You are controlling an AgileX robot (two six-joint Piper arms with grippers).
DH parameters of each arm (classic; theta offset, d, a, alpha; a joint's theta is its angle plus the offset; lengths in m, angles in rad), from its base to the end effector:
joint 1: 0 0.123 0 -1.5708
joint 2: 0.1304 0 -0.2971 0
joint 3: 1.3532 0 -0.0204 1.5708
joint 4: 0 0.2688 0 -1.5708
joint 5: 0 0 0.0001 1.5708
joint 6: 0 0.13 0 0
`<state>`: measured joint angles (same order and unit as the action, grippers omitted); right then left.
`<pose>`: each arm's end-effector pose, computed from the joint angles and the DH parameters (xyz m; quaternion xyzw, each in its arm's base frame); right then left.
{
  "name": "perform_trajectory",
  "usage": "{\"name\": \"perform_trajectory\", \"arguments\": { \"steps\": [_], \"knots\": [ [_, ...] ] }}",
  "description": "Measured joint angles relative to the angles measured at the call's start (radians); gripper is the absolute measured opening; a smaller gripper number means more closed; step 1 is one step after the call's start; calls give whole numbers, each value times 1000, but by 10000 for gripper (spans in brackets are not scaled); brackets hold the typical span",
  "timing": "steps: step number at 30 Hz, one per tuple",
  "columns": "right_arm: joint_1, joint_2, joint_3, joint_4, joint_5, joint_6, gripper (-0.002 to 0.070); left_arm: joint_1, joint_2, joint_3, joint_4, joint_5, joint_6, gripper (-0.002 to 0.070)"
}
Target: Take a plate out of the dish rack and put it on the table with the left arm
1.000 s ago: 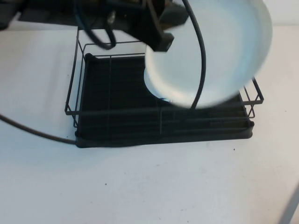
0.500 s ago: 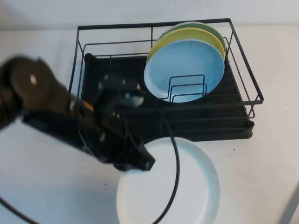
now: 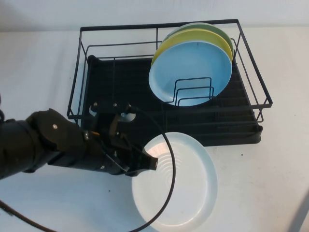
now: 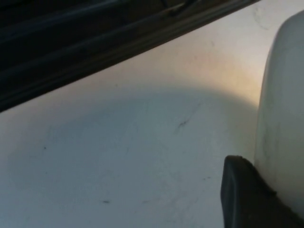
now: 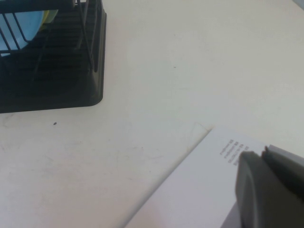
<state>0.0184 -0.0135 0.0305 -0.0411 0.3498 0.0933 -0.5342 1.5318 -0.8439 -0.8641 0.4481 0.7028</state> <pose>0.0966 -0.0001 0.1609 0.0187 0.7984 0.0164 0.6016 0.2676 -0.2082 0.1873 0.2498 0.8991 -0.2520 0.2565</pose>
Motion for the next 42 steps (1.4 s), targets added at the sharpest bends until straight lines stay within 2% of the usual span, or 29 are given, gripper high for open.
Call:
{"name": "perform_trajectory", "arguments": {
  "steps": [2,9,15,17,19,22,23,25,28,34,42],
  "knots": [
    [0,0,0,0,0,0,-20,0,30,0,-11,-20,13,118],
    [0,0,0,0,0,0,-20,0,108,0,51,-96,38,370],
    [0,0,0,0,0,0,-20,24,106,0,161,-72,-2,409],
    [0,0,0,0,0,0,-20,46,87,0,232,-39,-55,393],
    [0,0,0,0,0,0,-20,65,47,0,320,9,-121,332],
    [0,0,0,0,0,0,-20,78,-71,0,480,75,-218,136],
    [0,0,0,0,0,0,-20,80,-121,0,527,98,-239,88],
    [0,0,0,0,0,0,-20,80,-219,4,582,125,-265,40],
    [0,0,0,0,0,0,-20,80,-383,39,602,128,-280,12],
    [0,0,0,0,0,0,-20,80,-734,207,605,59,-292,1],
    [0,0,0,0,0,0,-20,80,-1134,385,612,191,-377,0]
  ]
}}
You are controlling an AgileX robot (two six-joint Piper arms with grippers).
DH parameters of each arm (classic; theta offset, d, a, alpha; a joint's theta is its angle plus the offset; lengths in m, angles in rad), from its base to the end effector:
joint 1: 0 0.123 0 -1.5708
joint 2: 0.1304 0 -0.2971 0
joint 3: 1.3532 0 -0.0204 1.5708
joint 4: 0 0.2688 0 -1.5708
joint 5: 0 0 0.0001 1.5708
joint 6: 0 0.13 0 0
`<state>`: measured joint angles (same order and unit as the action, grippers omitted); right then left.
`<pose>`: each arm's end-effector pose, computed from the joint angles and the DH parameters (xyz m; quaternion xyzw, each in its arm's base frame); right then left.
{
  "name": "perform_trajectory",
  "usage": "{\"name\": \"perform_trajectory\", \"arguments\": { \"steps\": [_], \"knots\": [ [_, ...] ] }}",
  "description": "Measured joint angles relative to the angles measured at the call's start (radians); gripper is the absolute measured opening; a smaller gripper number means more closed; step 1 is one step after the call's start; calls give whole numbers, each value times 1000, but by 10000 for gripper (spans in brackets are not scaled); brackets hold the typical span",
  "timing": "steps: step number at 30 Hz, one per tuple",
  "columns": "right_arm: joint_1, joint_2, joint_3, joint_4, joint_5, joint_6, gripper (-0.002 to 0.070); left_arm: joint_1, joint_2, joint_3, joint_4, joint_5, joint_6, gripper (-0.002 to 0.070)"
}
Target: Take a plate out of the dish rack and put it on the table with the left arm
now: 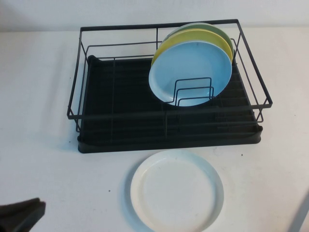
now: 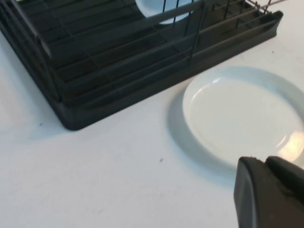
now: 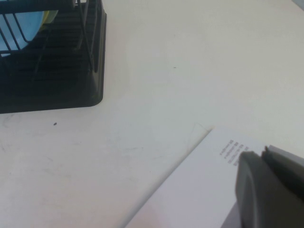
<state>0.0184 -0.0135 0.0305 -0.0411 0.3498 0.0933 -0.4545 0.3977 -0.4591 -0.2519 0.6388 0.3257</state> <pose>0.0966 -0.0001 0.1609 0.0187 0.7984 0.0164 0.6016 0.0998 -0.0703 0.2738 0.2792 0.8051 -0.1487 0.5018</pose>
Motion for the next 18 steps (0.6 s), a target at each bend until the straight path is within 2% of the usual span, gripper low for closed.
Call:
{"name": "perform_trajectory", "arguments": {
  "steps": [7,12,18],
  "knots": [
    [0,0,0,0,0,0,-20,0,-172,57,142,98,-120,0],
    [0,0,0,0,0,0,-20,13,-244,155,190,-54,-163,-1],
    [0,0,0,0,0,0,-20,112,-344,370,202,-268,-171,-1]
  ]
}}
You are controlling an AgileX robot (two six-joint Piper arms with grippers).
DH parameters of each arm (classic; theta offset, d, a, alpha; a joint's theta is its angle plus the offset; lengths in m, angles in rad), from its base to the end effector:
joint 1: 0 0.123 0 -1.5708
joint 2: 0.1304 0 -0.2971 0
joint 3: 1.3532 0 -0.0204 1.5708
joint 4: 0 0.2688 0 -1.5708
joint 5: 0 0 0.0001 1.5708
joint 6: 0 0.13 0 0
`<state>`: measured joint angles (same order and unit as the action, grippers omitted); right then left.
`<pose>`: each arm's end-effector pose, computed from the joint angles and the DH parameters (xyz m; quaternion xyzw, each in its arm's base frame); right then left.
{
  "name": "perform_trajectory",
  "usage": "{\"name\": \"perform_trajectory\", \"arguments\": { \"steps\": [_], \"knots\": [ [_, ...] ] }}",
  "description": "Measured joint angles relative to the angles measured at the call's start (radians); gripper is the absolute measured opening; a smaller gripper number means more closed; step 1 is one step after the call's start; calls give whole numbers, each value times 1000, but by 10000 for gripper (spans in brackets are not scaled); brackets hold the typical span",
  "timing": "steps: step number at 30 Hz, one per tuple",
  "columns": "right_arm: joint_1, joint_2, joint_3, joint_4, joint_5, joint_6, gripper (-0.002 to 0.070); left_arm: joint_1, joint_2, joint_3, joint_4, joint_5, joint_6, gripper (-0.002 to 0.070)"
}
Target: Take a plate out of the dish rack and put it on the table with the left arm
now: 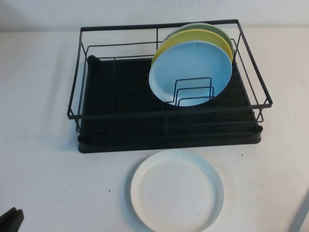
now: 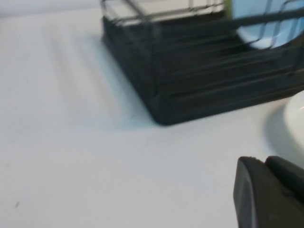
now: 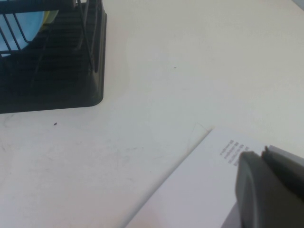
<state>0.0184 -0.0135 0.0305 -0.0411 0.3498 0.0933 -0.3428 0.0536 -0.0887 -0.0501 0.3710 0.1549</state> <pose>0.0966 -0.0001 0.1609 0.0187 0.7984 0.0164 0.6016 0.0917 -0.0352 0.1984 0.1819 0.7680 -0.0790 0.6090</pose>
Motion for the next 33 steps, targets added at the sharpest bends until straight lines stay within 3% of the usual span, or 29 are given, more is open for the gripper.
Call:
{"name": "perform_trajectory", "arguments": {
  "steps": [7,13,33],
  "knots": [
    [0,0,0,0,0,0,-20,143,-50,110,1,-27,-8,-1],
    [0,0,0,0,0,0,-20,216,-54,110,1,-27,-8,-1],
    [0,0,0,0,0,0,-20,220,-62,110,-1,-23,-8,-1]
  ]
}}
